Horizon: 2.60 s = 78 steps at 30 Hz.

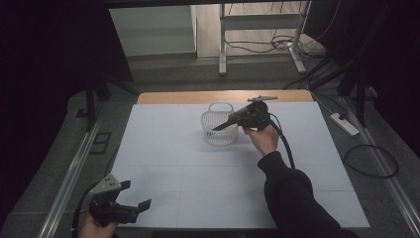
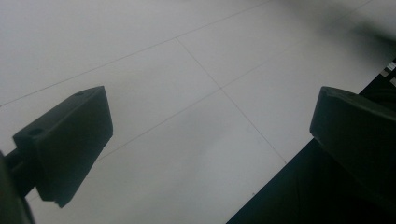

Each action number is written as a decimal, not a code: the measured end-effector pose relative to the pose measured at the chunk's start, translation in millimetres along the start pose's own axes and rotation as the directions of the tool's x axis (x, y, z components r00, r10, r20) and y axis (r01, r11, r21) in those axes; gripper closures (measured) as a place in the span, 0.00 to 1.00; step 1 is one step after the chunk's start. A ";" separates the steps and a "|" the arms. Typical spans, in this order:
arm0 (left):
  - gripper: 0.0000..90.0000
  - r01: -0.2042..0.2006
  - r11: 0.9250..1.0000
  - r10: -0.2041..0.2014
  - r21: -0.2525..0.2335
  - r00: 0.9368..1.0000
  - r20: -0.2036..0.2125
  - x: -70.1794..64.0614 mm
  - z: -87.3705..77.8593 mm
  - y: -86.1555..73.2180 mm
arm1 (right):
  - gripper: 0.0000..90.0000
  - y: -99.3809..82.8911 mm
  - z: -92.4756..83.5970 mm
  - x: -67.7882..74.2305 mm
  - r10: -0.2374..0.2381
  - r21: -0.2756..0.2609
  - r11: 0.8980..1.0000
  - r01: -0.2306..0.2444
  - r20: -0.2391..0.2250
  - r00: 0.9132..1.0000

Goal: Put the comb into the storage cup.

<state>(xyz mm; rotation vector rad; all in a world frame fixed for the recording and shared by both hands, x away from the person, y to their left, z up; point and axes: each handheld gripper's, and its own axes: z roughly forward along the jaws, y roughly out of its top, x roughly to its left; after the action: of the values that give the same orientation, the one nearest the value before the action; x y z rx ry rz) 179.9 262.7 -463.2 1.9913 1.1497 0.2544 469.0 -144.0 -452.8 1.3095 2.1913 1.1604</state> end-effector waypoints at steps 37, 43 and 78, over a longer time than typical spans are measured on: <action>0.00 -0.001 1.000 0.001 0.000 1.000 0.001 -0.1 -0.1 0.0 | 0.01 -1.4 -15.2 5.9 -0.080 0.114 0.990 0.087 -0.070 0.994; 0.00 -0.003 1.000 0.003 -0.001 1.000 0.001 -0.3 -0.2 -0.1 | 0.01 -3.5 -19.5 8.1 -0.097 0.119 0.987 0.108 -0.090 0.991; 0.00 -0.004 1.000 0.003 -0.024 1.000 -0.027 -1.7 -3.8 -1.1 | 0.00 -25.7 -49.6 17.8 -0.171 0.114 0.976 0.187 -0.142 0.975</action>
<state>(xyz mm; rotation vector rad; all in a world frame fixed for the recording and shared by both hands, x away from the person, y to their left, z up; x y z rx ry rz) 176.2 263.6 -461.2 1.9744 1.1548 0.2968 413.6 -158.7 -440.6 1.0818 2.4568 1.0809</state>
